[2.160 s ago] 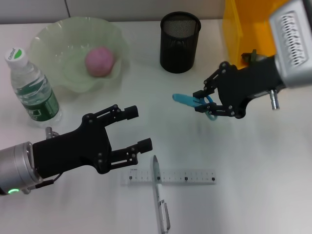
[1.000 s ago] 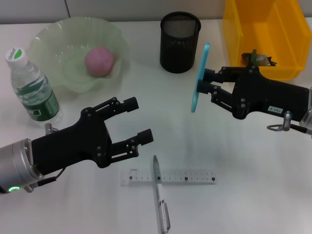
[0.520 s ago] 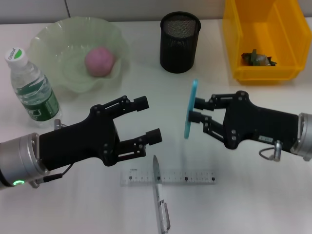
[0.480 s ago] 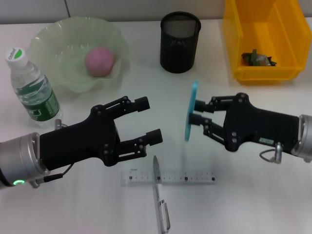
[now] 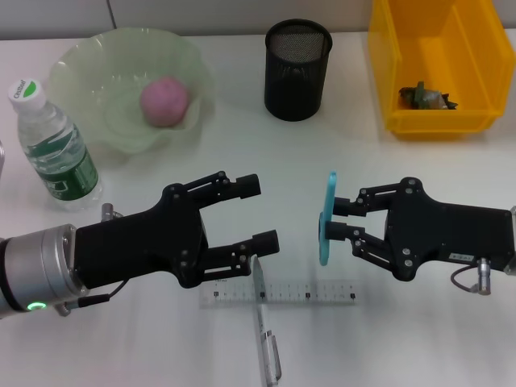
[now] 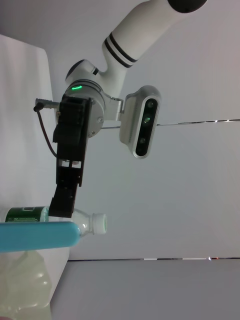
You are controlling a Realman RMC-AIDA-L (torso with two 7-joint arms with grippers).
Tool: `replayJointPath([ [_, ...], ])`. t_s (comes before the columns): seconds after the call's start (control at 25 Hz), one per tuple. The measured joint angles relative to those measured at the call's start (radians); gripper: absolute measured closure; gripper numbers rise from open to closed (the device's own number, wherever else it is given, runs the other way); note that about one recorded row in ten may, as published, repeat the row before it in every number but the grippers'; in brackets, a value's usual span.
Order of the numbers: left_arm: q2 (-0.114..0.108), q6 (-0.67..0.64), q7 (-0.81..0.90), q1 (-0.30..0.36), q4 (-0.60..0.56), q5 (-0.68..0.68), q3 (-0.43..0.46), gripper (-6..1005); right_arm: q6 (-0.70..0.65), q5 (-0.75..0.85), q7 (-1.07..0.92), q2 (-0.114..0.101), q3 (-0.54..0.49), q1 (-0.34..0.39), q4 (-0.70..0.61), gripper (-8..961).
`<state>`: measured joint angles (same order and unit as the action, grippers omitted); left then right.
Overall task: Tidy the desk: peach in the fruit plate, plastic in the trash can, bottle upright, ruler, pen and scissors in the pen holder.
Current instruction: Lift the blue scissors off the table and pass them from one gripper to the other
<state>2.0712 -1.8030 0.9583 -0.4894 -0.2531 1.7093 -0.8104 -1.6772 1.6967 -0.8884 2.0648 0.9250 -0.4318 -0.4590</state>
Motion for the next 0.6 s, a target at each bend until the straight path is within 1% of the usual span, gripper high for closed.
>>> replayJointPath([
  [0.12, 0.003, 0.003, 0.0, 0.0, 0.004, -0.003, 0.004, 275, -0.007, -0.002, -0.001, 0.001, 0.0, 0.006, -0.002, 735],
  [0.16, 0.004, 0.005, 0.0, 0.0, 0.005, -0.003, 0.005, 277, -0.006, -0.006, -0.001, 0.006, -0.004, 0.012, -0.002, 735],
  [0.24, 0.007, 0.008, 0.0, -0.005, 0.011, -0.005, 0.009, 279, -0.005, -0.007, -0.001, 0.009, -0.007, 0.015, -0.002, 735],
  [0.36, 0.009, 0.015, -0.014, -0.02, 0.051, -0.034, 0.019, 283, -0.002, -0.011, 0.006, 0.018, -0.05, 0.022, 0.009, 735],
  [0.44, 0.009, 0.027, -0.049, -0.031, 0.093, -0.072, 0.021, 285, -0.001, -0.025, 0.011, 0.022, -0.078, 0.022, 0.038, 735],
  [0.6, 0.009, 0.056, -0.137, -0.059, 0.17, -0.124, 0.023, 290, 0.018, -0.133, 0.089, 0.023, -0.093, 0.016, 0.144, 735],
])
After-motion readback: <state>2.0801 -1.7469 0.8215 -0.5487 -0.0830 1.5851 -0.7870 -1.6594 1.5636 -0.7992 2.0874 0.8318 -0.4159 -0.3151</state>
